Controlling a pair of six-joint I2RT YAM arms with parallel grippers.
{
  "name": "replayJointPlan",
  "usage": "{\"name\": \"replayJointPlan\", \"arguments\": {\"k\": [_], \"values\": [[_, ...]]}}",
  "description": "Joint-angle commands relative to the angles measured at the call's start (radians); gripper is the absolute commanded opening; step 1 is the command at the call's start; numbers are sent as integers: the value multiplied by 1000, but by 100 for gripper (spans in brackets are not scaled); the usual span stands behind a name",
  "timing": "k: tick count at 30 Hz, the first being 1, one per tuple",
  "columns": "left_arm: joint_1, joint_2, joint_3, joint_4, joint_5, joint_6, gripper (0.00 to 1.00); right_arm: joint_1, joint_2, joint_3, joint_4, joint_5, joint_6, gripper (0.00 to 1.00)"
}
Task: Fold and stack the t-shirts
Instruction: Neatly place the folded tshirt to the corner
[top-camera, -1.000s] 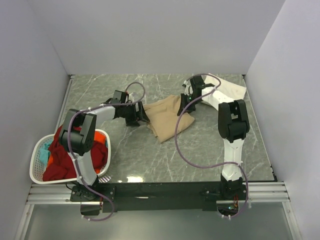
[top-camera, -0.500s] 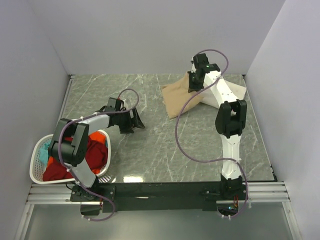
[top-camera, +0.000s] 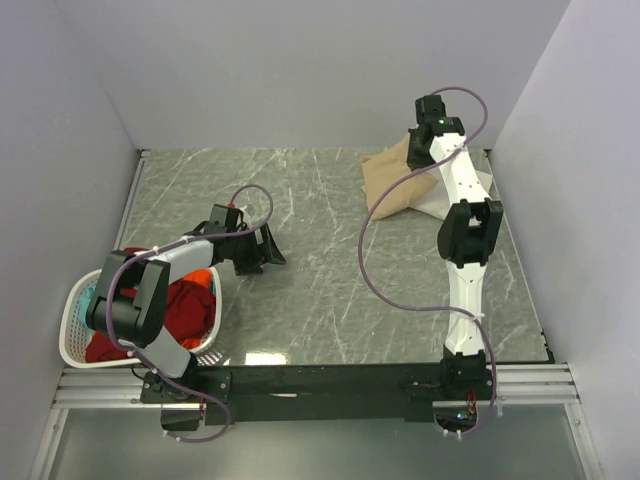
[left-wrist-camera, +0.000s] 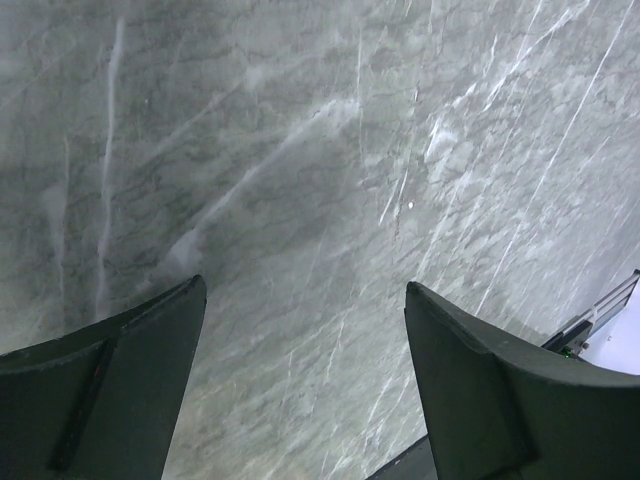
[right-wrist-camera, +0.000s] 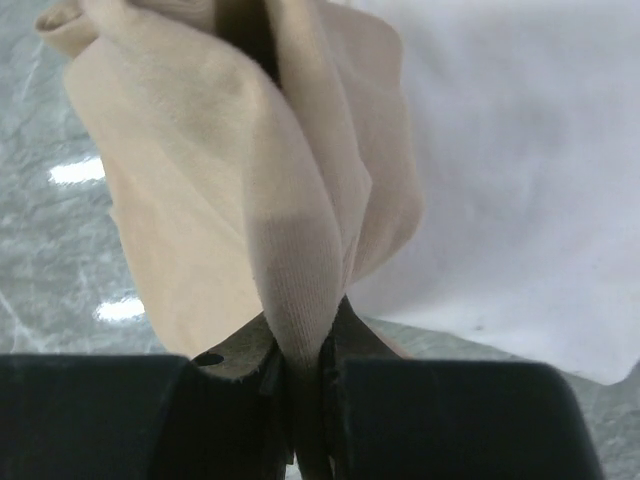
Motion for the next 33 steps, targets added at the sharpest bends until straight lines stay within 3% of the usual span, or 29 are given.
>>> {"name": "replayJointPlan", "arguments": {"k": [1,22,33], "values": [[0,-23,-26,2,-24,-4,87,-28,-57,45,31,46,9,0],[0,-31,-81,36,-23,-27,87,-117,-201,59,138,-52,136,0],[0,-51,-84,17,-24,-13,87,-201,-160,-7,151,-107,123,0]]}}
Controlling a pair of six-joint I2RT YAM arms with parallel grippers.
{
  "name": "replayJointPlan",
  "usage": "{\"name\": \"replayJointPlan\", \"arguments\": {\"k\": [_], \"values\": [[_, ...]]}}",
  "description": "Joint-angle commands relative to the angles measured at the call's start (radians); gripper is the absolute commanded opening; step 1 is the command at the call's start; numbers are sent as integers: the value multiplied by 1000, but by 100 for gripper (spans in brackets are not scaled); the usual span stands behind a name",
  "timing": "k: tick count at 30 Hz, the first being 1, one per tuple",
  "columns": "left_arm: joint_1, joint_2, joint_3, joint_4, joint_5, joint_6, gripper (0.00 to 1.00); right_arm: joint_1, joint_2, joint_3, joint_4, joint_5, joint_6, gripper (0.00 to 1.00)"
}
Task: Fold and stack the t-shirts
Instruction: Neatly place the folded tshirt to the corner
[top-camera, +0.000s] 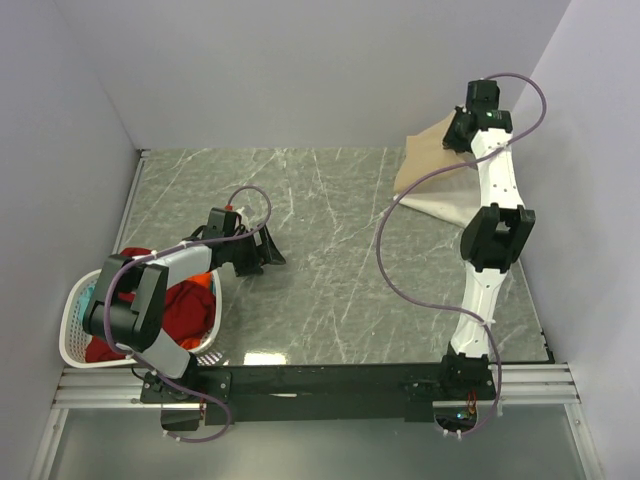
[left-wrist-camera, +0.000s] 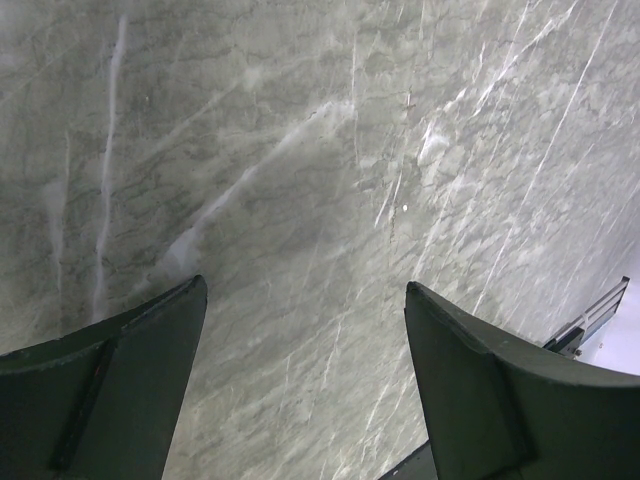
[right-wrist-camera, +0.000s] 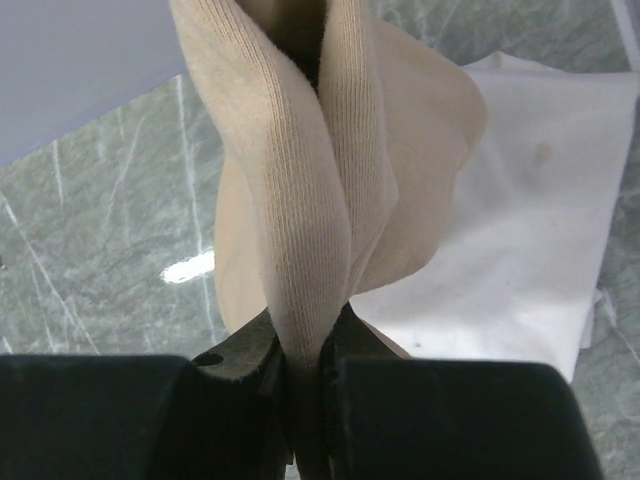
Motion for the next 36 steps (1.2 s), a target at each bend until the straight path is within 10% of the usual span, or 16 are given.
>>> {"name": "replayJointPlan", "arguments": {"k": [1,18,30,36], "values": [[-2,-21,-25,-61,-23,16,87,-31,-37,-13,56,-11,-9,0],[-2,-65,12,-113,-35,29,87,-85,12,-152,9,158,-15,1],[-2,-232,133,-225,-96,15,89,-97,-145,-327,18,413,52,77],[-4,-320,169,-271,-153,-8,89,-92,-366,-594,123,354,92,83]]}}
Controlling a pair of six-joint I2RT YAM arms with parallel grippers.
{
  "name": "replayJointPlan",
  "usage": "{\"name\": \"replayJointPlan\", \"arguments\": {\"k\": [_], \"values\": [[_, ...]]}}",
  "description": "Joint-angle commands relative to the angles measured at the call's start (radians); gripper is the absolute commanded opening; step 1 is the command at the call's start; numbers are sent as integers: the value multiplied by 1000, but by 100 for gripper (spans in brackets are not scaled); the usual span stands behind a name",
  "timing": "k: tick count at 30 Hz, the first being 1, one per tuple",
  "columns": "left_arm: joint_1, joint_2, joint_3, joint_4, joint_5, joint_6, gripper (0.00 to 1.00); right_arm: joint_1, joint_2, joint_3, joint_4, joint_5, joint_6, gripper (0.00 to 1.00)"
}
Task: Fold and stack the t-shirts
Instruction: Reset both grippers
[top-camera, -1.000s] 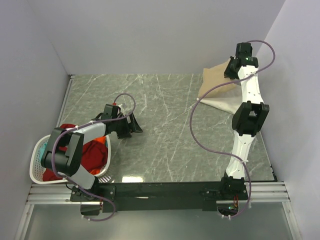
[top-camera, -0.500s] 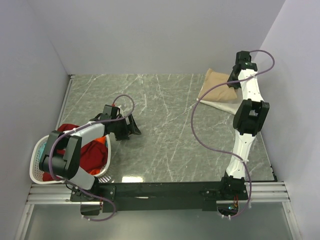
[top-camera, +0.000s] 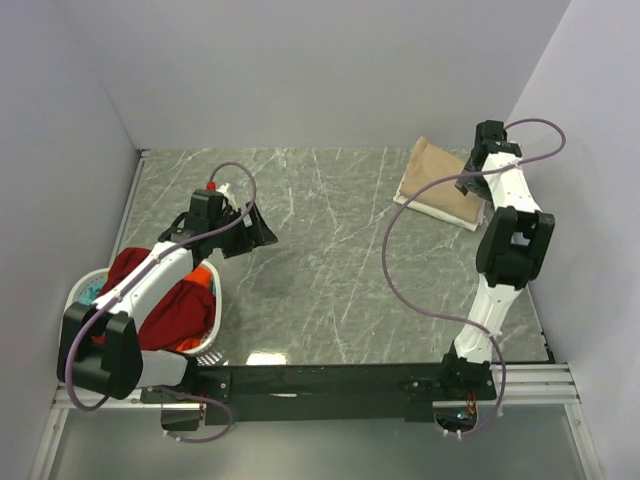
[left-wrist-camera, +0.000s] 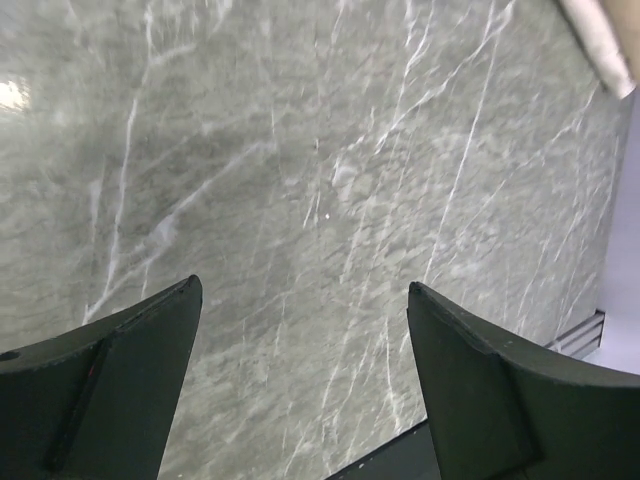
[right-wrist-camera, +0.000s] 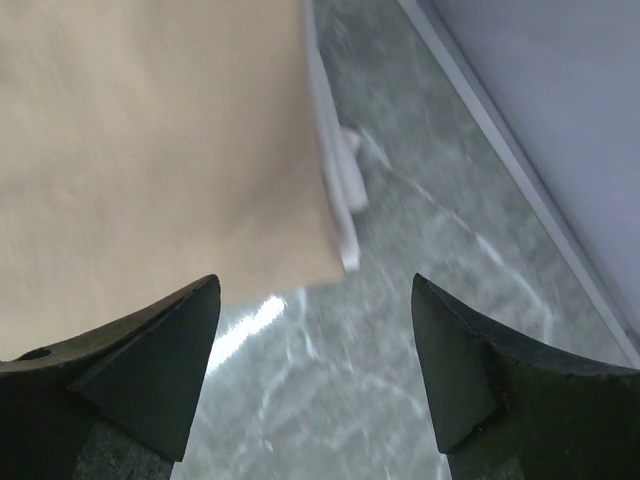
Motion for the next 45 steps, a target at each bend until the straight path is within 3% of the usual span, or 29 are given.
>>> {"name": "replayJointPlan", "arguments": {"k": [1,14,18,24,29,45], "values": [[-2,-74,43,-37,-59,-17,89,0,-208,-95,117,-3,38,83],[-2,-338,-30,-74,-254,-146,90,110,-771,-608,286,-252,-14,83],[-2,-405,-38,-123,-306,-166,90,195,-986,-796,362,-336,5,83],[-2,-502,-55,-174,-370,-180,91,365,-1172,-1069,451,-387,98,83],[-2,-562,-73,-229,-412,-192,91,462,-1236,-1190,482,-373,164,83],[-2,-683,-161,-356,-478,-249,90,476,-1264,-1204,425,-362,160,82]]}}
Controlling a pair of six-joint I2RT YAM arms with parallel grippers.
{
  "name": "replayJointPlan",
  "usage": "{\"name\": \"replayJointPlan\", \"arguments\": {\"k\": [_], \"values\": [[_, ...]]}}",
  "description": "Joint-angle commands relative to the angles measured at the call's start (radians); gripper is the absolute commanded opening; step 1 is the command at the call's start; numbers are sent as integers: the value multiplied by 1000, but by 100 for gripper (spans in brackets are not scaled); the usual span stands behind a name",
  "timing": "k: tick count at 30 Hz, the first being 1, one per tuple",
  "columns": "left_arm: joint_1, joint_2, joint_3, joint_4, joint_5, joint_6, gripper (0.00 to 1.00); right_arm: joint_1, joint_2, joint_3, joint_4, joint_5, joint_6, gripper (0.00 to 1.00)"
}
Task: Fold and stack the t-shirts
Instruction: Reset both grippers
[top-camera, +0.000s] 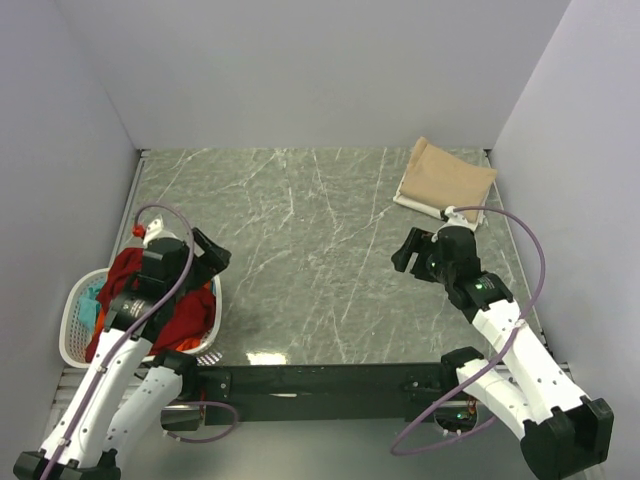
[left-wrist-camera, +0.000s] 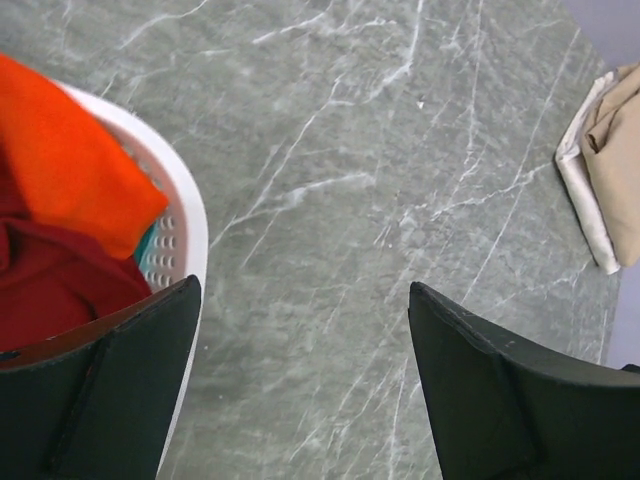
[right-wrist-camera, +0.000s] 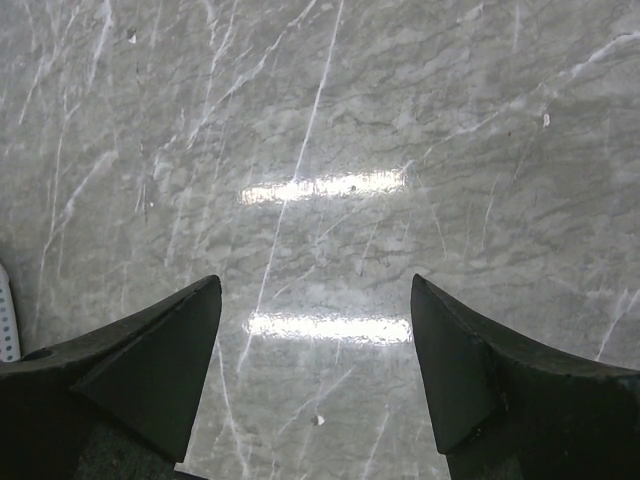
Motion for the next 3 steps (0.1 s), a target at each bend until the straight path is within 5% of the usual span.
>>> {"name": "replayJointPlan", "arguments": {"k": [1,3], "values": [[-2,-19,-12,-27,-31,-17,90,7,-14,12,11,12,4,82],[-2,-10,-14,-41,-37,-19,91,7,-16,9,11,9,13,82]]}}
